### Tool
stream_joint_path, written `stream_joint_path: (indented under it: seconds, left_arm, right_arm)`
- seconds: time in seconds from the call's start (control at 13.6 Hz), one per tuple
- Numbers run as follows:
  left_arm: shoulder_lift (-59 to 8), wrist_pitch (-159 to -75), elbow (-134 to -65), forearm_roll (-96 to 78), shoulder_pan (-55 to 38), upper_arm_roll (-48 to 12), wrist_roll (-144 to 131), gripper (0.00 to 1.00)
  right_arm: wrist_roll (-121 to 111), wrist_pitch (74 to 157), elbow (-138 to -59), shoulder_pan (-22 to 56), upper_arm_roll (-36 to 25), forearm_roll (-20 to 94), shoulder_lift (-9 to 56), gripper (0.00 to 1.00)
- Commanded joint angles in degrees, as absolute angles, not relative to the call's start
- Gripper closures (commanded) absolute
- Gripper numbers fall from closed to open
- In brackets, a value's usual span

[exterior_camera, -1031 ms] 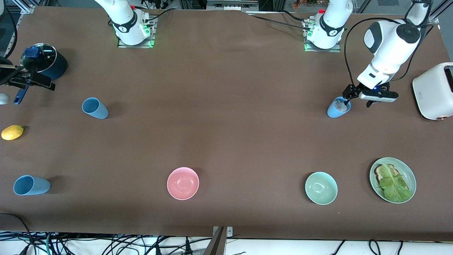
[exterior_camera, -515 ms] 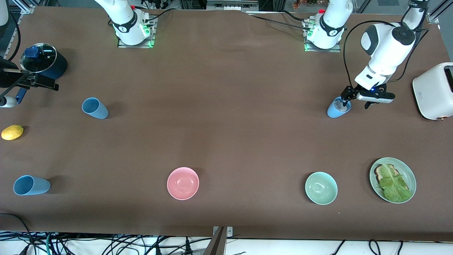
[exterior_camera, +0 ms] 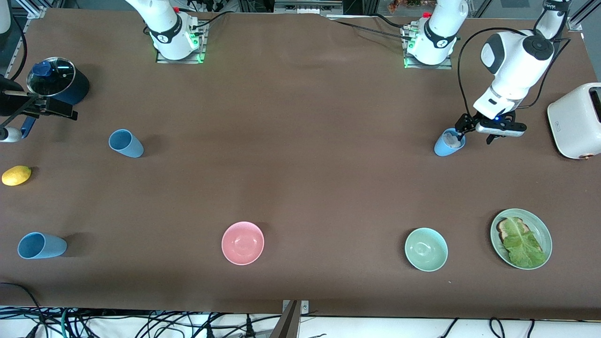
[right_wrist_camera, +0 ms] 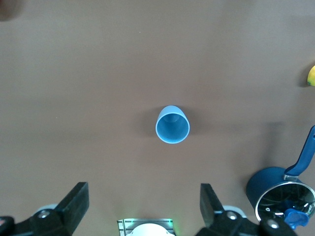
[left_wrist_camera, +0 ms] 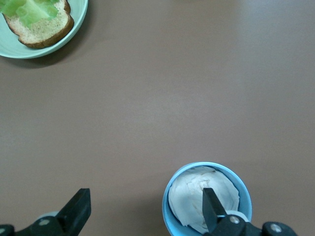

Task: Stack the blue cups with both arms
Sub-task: 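Lower the left gripper and close it on the cup rim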

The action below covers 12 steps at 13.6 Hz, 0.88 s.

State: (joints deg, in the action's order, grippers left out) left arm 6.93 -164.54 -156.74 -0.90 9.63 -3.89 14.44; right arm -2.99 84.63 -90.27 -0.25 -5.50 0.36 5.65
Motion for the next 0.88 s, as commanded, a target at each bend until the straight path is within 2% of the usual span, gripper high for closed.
stream_joint_path:
  seconds: [0.0,0.37,0.81]
  left_arm:
    - [5.72,-167.69,-157.68,-2.37,10.46,-4.48,16.61,0.00]
    - [-0.17,-175.15,-157.59,-2.37,10.46,-4.48,16.61,0.00]
    - [-1.05,-176.04,-157.50,-2.37,10.37,-4.48,16.52,0.00]
  right_arm:
    - [-3.16,84.02,-89.91,-0.53,-5.19,0.35,5.19,0.00]
    - [-3.16,84.02,-90.09,-0.70,-5.27,0.35,5.19,0.00]
    - [-3.16,83.94,-90.09,-0.53,-5.19,0.35,5.19,0.00]
